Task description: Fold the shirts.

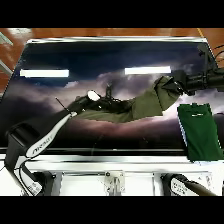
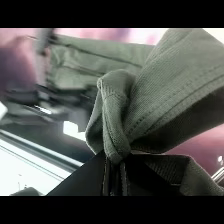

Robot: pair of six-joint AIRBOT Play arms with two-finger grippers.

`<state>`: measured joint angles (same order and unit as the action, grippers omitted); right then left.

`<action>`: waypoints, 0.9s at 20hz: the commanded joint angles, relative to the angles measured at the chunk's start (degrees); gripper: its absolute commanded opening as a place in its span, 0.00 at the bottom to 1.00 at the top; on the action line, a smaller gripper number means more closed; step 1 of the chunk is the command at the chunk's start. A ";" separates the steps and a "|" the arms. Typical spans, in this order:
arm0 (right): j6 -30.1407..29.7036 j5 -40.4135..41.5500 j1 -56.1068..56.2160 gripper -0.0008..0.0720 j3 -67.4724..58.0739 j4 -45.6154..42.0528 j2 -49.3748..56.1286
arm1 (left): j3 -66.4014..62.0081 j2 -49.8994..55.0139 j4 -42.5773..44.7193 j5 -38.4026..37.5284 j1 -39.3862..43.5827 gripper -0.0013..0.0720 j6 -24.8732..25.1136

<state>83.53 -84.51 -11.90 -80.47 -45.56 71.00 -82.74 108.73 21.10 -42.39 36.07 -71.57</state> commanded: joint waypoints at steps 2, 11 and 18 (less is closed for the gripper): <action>2.64 -2.14 1.11 0.10 -0.04 0.33 -1.64 | 0.00 4.72 -11.43 5.99 5.55 0.07 1.07; 5.03 10.97 15.69 0.10 -0.04 -1.38 0.74 | 0.04 -8.04 20.26 -5.81 -16.35 0.07 -1.86; 6.71 39.69 41.68 0.12 -0.04 5.46 20.52 | 0.04 -26.47 28.70 -18.16 -40.06 0.07 -1.88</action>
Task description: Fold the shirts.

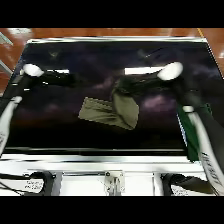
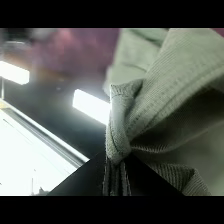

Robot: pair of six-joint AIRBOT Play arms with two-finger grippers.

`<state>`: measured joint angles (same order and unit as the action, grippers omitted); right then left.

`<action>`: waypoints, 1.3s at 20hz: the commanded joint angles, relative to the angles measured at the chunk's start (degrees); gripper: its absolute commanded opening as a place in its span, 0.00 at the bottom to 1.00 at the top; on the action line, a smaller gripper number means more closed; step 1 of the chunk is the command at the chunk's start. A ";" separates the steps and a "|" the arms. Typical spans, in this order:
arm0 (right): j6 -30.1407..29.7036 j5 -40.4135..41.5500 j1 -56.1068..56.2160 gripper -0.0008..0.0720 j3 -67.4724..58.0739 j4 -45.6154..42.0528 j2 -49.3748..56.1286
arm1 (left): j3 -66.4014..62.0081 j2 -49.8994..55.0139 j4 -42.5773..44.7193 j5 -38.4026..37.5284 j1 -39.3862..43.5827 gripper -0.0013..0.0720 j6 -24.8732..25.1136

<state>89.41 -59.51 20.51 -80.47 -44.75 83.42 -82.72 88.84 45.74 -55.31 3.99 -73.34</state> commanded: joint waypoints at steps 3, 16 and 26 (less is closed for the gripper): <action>-5.51 20.44 13.16 0.93 -0.04 21.66 17.88 | 0.02 -10.23 4.09 -7.98 -9.75 0.07 0.92; 7.30 -24.81 -17.59 0.93 0.15 -26.95 5.31 | 1.38 -10.51 8.37 -10.14 -10.75 0.07 3.65; -2.80 -2.82 -14.75 0.93 16.31 -3.98 14.73 | 1.38 -11.10 10.40 -14.43 -14.93 0.07 1.25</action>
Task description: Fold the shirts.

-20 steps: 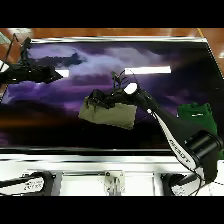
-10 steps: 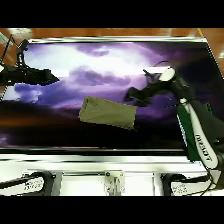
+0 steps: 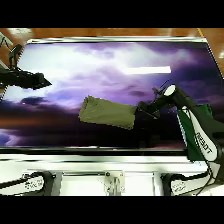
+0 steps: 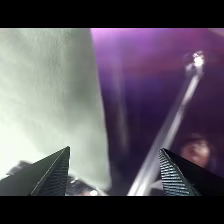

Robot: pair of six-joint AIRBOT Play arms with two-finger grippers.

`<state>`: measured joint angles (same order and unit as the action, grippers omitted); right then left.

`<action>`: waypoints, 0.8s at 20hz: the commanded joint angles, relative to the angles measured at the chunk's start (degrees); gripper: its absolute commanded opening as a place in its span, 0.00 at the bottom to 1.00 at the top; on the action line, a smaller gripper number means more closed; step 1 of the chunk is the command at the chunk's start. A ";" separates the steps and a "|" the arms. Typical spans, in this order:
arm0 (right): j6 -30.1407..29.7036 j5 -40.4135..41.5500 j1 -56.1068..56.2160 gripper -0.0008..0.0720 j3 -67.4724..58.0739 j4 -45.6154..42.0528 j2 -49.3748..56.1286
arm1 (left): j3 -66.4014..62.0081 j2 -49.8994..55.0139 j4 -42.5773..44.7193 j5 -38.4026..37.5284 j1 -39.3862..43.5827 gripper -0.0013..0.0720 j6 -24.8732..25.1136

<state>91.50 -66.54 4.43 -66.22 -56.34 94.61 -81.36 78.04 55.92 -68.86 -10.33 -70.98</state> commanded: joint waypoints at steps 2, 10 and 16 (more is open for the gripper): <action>-7.76 7.04 2.71 0.93 2.05 12.96 5.22 | 0.00 -0.72 0.22 -0.87 -0.61 0.07 -1.97; -14.62 5.25 0.28 0.10 -2.84 17.25 2.58 | 0.02 -1.01 0.22 -0.83 -0.61 0.07 -3.26; -5.31 -2.99 -20.09 0.10 -13.42 6.56 -13.73 | 0.02 -1.49 0.22 -0.87 -0.61 0.07 -3.21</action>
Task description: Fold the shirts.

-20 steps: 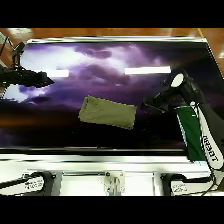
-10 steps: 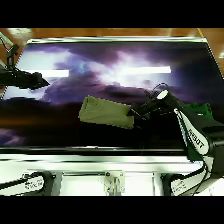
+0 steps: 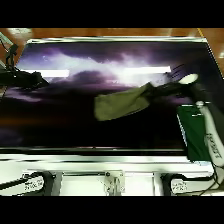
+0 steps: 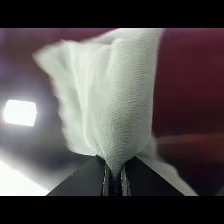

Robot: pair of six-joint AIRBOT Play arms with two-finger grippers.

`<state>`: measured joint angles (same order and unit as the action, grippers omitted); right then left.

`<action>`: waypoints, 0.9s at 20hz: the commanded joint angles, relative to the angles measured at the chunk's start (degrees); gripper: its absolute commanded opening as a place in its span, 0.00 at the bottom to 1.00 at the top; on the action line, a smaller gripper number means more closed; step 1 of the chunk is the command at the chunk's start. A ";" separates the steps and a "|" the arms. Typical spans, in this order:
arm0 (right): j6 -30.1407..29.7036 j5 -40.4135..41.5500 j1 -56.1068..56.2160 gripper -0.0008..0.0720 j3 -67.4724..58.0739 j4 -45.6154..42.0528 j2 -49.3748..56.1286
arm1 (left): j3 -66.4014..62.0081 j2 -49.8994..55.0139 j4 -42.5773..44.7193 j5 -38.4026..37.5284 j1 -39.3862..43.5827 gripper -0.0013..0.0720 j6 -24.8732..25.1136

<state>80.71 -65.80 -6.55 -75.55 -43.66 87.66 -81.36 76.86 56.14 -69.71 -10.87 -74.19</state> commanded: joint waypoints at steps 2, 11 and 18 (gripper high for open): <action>7.50 -5.70 -17.90 0.10 -4.61 -7.91 -11.41 | 0.02 -0.57 0.00 0.00 -0.07 0.07 0.00; 7.89 -20.68 -43.21 0.10 -4.61 -13.92 -18.27 | 0.02 -1.18 0.00 0.00 -0.07 0.07 0.02; 7.61 -22.88 -51.01 0.10 -4.61 -21.49 -24.37 | 0.02 -1.40 0.00 0.00 -0.07 0.07 1.11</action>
<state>88.38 -86.74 -54.19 -80.12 -62.00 65.71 -81.36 75.55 56.14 -69.76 -10.87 -73.95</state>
